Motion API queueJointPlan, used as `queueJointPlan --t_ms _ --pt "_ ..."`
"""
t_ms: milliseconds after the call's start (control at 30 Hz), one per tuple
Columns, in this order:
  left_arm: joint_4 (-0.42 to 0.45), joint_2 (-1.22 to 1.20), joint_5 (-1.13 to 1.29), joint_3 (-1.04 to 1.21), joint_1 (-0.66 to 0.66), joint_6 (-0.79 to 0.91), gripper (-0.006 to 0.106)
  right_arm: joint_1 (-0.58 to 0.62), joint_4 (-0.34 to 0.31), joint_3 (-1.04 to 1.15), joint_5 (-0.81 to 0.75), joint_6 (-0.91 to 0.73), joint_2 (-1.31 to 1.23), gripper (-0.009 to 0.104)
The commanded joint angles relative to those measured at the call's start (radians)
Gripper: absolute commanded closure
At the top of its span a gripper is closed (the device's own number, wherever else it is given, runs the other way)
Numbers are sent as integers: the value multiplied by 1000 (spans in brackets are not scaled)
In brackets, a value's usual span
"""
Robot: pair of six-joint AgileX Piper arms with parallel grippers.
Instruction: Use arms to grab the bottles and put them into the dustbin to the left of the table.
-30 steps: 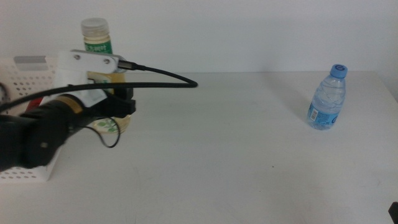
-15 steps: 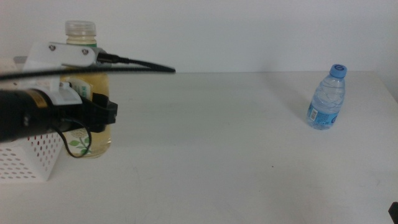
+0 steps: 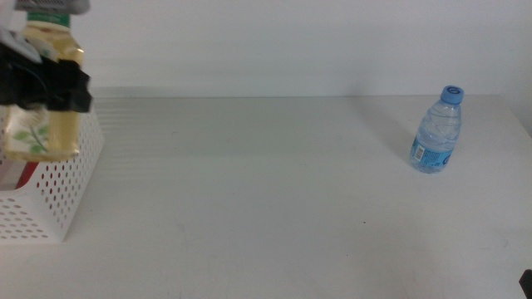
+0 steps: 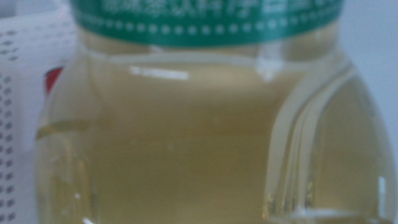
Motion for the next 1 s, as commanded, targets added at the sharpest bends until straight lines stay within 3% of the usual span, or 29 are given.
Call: queueJointPlan --t_ms 0,400,967 --pt "-5 11 -9 -115 39 17 91 -7 -11 -7 -76 -5 -28 27" --pt "-52 233 153 -359 235 153 91 -7 -11 -7 -76 -5 -28 27" --pt "-94 459 239 -395 357 250 91 -7 -11 -7 -76 -5 -28 27"
